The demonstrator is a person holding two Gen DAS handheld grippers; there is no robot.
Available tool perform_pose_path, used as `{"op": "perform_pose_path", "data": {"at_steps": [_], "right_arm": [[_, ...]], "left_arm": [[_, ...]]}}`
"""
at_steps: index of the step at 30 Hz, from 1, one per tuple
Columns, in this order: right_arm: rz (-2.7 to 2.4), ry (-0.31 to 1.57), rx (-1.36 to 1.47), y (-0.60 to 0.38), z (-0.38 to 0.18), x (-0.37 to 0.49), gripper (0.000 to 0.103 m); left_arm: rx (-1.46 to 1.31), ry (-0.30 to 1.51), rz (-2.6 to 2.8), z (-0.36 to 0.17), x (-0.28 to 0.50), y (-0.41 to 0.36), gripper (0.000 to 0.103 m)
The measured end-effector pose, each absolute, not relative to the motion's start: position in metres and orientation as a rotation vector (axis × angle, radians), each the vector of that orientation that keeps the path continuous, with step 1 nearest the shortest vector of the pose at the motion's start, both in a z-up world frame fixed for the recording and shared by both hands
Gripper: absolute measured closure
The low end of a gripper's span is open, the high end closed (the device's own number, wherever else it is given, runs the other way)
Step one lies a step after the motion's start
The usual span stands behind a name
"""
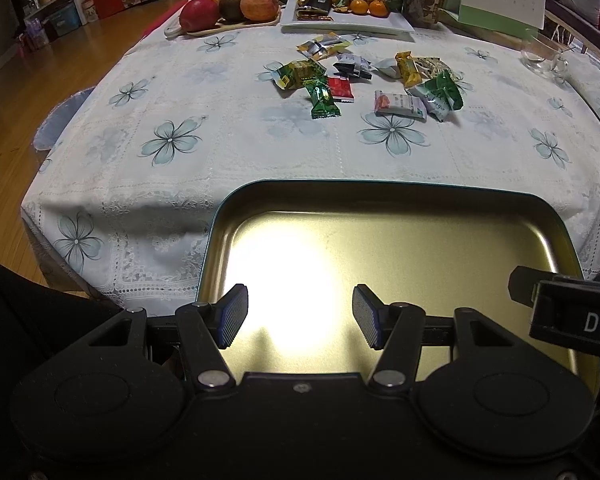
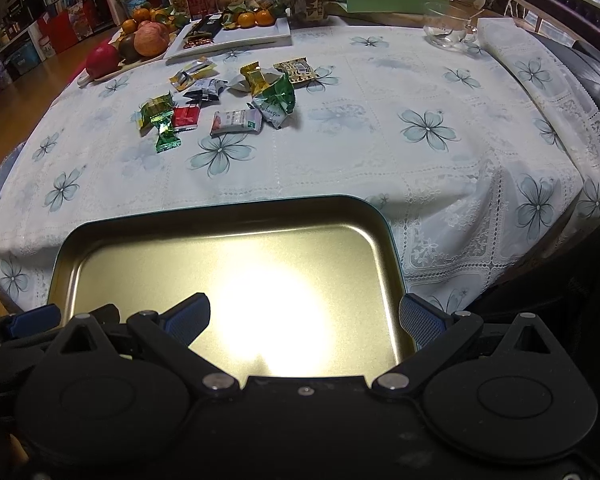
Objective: Organize snacks
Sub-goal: 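Grasp the green wrapped candy with the left tool while the right tool grasps the green-and-white packet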
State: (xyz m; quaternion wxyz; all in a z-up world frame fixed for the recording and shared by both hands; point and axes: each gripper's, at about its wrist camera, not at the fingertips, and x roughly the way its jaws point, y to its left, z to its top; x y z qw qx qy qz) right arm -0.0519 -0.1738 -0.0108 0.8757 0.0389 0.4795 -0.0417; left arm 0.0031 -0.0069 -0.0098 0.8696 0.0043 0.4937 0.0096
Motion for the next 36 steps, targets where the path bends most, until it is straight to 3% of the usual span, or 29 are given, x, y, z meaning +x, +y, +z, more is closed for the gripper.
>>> {"op": "perform_pose_path", "data": {"at_steps": [6, 17, 21, 27, 36], "right_arm": [[-0.09, 0.935, 0.056, -0.174, -0.001, -0.054, 0.0], [-0.087, 0.801, 0.039, -0.179, 0.028, -0.022, 0.0], [-0.073, 0.701, -0.053, -0.174, 0.04, -0.004, 0.0], [-0.079, 0.732, -0.141, -0.165, 0.046, 0.037, 0.0], [-0.027, 0.835, 0.019, -0.169, 0.054, 0.099, 0.0]], "left_arm": [[0.038, 0.974, 0.064, 0.004, 0.003, -0.001, 0.042], [0.001, 0.674, 0.114, 0.055, 0.025, 0.012, 0.041], [0.002, 0.681, 0.128, 0.064, 0.049, 0.012, 0.04], [0.066, 0.671, 0.145, 0.068, 0.079, 0.005, 0.04], [0.083, 0.707, 0.135, 0.072, 0.13, 0.006, 0.04]]}}
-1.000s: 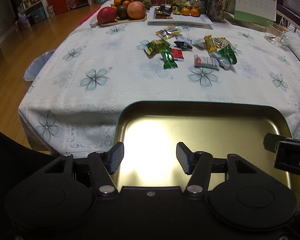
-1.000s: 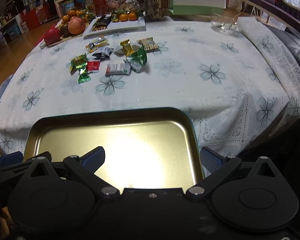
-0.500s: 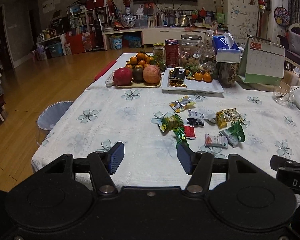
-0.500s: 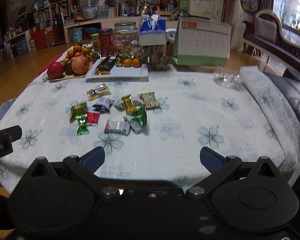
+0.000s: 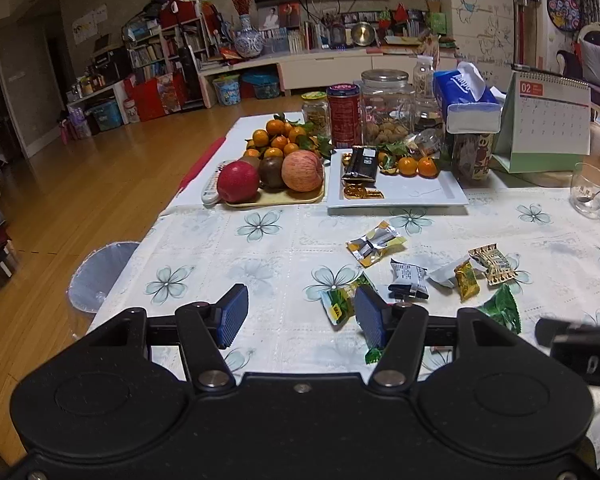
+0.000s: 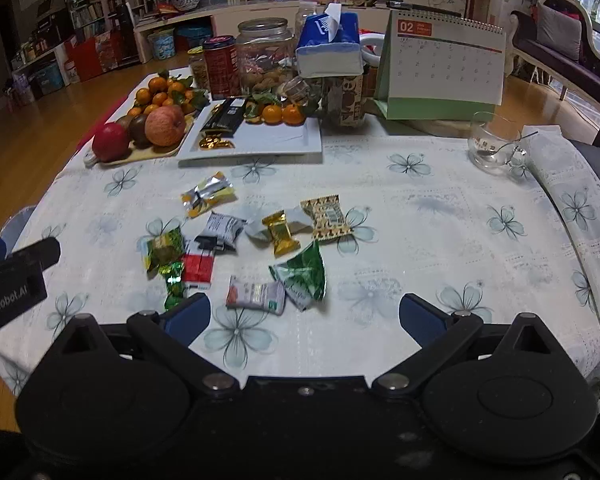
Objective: Organize snacks
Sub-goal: 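Grasp the green wrapped candy with the left tool while the right tool grasps the green-and-white packet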
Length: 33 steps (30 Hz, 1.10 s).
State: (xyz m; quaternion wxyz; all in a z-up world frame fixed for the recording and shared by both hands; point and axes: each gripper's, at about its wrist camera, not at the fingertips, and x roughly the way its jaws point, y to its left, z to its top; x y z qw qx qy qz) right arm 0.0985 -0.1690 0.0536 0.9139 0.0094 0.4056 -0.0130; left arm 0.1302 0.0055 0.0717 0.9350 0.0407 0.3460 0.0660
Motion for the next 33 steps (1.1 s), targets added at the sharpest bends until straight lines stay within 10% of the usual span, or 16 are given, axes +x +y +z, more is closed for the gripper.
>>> {"op": "perform_pose_path", "data": {"at_steps": [33], "right_arm": [[-0.111, 1.251, 0.171, -0.197, -0.03, 0.259, 0.023]], "left_arm": [[-0.075, 1.18, 0.123, -0.007, 0.242, 0.008, 0.047]]}}
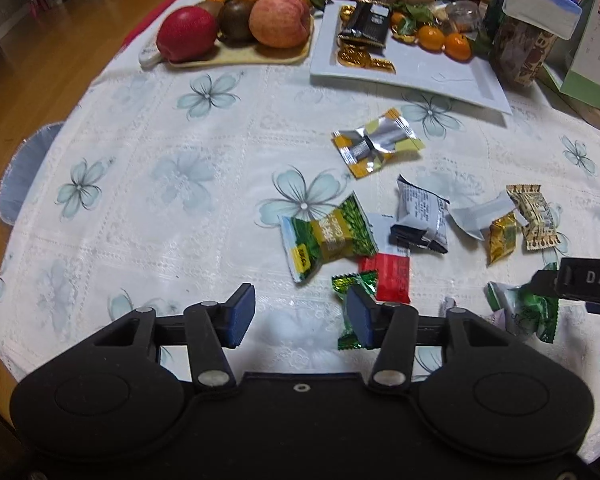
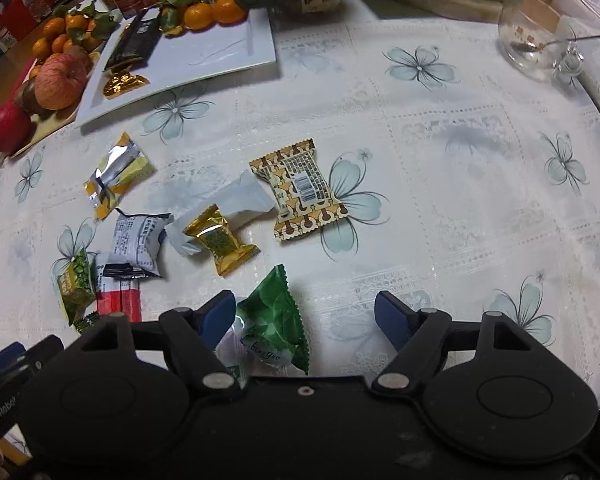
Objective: Organize snacks
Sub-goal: 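Grasp the green wrapped candy with the left tool while the right tool grasps the green-and-white packet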
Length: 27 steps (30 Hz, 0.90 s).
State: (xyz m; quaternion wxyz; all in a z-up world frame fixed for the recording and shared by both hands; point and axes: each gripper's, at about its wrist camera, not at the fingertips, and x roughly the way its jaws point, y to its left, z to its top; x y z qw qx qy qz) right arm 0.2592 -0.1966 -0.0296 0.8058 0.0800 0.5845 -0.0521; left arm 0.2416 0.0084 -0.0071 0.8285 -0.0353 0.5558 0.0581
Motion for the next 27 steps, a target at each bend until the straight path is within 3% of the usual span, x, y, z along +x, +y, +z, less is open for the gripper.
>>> {"op": "perform_pose_path", "data": {"at_steps": [19, 27], "right_arm": [[-0.069, 1.298, 0.116, -0.173, -0.047, 0.265, 0.024], [-0.075, 1.309, 0.114, -0.172, -0.051, 0.266, 0.038]], "left_arm": [[-0.138, 1.275, 0.041, -0.031, 0.252, -0.007, 0.047], [-0.156, 1.282, 0.068, -0.04, 0.259, -0.009, 0.051]]}}
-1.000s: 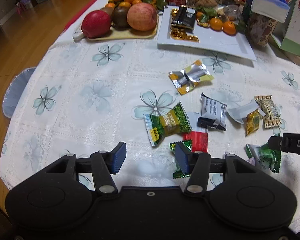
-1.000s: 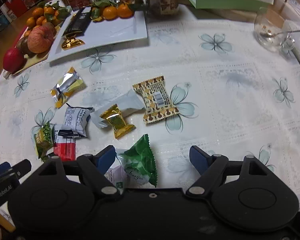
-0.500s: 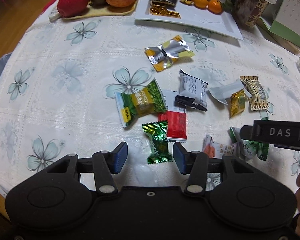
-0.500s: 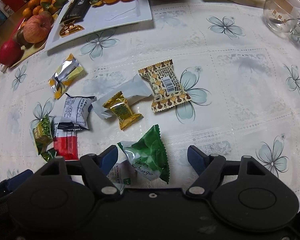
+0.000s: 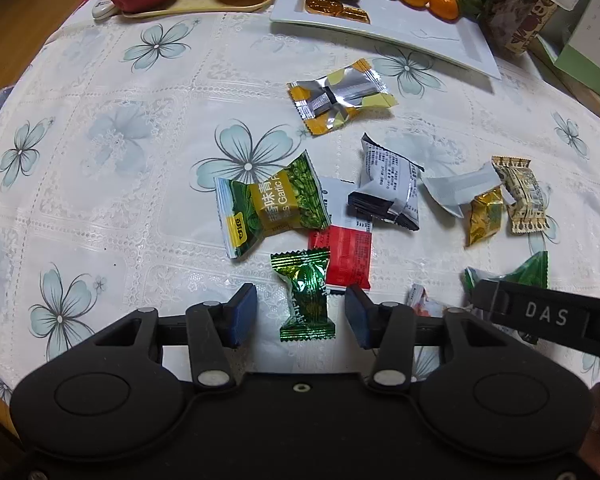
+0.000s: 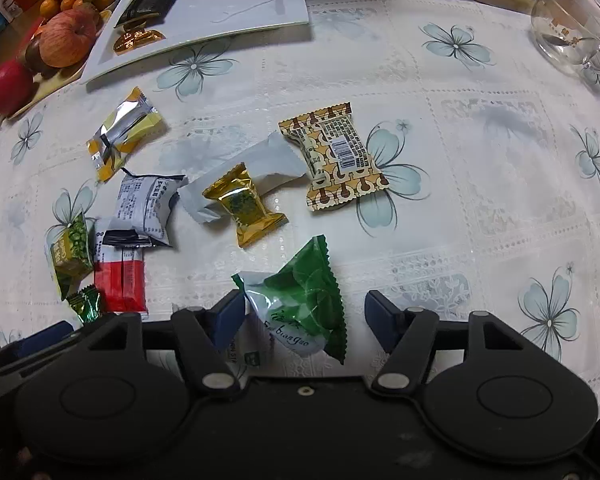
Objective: Organize snacks
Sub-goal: 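Grasp the green wrapped candy with the left tool while the right tool grasps the green-and-white packet, then carry both snacks over the gold tray and open both tools to drop them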
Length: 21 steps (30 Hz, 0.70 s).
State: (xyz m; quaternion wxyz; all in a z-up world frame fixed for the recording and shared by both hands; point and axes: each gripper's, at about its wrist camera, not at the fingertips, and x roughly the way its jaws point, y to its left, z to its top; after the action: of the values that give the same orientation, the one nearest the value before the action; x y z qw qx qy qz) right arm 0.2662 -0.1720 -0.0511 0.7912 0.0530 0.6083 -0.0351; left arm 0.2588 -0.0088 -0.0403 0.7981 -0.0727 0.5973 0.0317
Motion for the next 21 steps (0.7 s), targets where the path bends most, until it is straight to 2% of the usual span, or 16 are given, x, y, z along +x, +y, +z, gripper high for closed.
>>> {"op": "perform_pose_path", "data": {"at_steps": [3, 4, 5, 11, 21], "right_arm": [[-0.066, 1.315, 0.128, -0.174, -0.051, 0.267, 0.048], [-0.061, 1.318, 0.13, -0.174, -0.051, 0.267, 0.052], [-0.059, 1.322, 0.129, -0.173, -0.051, 0.267, 0.057], [-0.065, 1.304, 0.134, -0.177, -0.046, 0.263, 0.064], [-0.038, 1.206, 0.17, -0.192, -0.011, 0.243, 0.064]], "left_arm": [[-0.165, 1.289, 0.059, -0.043, 0.26, -0.009, 0.063], [-0.167, 1.293, 0.054, -0.044, 0.26, -0.01, 0.076], [-0.166, 1.299, 0.053, -0.044, 0.26, -0.01, 0.08], [-0.16, 1.273, 0.041, -0.036, 0.256, -0.01, 0.08], [-0.09, 1.201, -0.017, -0.007, 0.228, -0.014, 0.08]]}}
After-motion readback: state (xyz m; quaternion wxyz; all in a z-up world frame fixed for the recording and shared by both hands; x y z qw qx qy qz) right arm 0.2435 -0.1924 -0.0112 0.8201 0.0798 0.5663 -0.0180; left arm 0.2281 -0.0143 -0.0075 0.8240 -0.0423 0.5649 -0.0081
